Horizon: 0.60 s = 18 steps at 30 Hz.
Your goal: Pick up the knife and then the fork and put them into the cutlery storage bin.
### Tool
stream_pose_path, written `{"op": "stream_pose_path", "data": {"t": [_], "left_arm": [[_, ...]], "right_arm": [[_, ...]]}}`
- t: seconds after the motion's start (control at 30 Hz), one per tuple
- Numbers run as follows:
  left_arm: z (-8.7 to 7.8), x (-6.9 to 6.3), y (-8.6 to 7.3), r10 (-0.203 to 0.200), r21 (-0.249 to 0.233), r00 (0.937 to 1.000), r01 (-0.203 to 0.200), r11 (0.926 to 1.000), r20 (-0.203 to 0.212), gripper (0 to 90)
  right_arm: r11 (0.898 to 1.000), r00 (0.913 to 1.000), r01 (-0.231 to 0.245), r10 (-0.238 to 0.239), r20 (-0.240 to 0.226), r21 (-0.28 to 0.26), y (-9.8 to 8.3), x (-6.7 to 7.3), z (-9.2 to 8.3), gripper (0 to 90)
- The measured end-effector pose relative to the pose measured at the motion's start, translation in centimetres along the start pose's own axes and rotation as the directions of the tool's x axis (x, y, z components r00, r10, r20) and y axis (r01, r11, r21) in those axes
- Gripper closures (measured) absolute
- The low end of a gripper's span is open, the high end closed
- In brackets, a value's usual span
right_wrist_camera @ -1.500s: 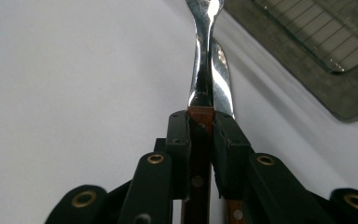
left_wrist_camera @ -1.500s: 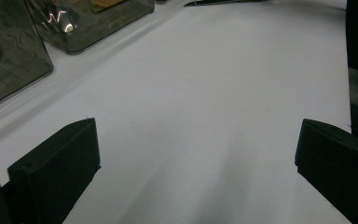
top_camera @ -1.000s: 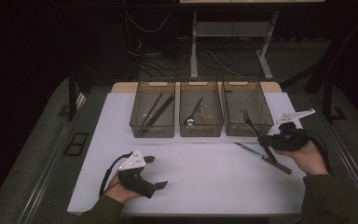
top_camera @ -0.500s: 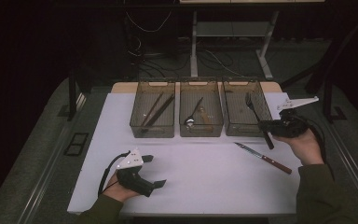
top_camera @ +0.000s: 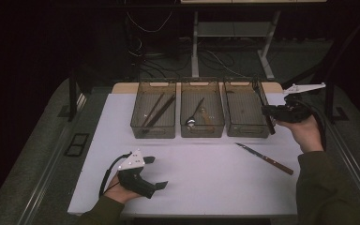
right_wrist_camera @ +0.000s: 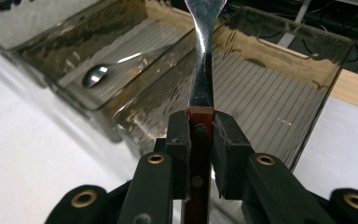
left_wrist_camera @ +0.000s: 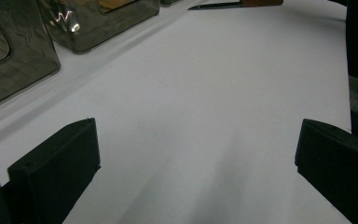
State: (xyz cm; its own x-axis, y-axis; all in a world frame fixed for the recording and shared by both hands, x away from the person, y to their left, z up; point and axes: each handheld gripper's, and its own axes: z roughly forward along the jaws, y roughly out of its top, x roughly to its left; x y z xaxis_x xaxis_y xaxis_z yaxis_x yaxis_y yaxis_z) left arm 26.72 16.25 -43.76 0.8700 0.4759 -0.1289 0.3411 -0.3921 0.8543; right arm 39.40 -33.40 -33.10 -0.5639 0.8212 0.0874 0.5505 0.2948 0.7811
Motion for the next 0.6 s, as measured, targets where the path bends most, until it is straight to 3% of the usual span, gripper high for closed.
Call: {"op": "stream_pose_path", "data": {"t": [0.23,0.33,0.6], "left_arm": [[0.0,-0.1,0.0,-0.001,-0.002,1.0000,0.001,1.0000,0.002,0.0],[0.0,-0.1,0.0,0.000,-0.001,1.0000,0.000,1.0000,0.004,0.0],[0.0,0.0,0.0,0.000,-0.004,1.0000,0.000,1.0000,0.009,0.0]], "right_arm": [[0.999,0.9993,-0.018,0.020,0.032,-0.042,1.1,-1.0,0.5,77.8],[0.997,0.9990,-0.038,0.040,0.023,-0.061,1.3,-1.5,1.0,77.8],[0.998,0.9962,-0.047,0.049,0.071,-0.035,1.7,-2.4,3.4,77.8]]}}
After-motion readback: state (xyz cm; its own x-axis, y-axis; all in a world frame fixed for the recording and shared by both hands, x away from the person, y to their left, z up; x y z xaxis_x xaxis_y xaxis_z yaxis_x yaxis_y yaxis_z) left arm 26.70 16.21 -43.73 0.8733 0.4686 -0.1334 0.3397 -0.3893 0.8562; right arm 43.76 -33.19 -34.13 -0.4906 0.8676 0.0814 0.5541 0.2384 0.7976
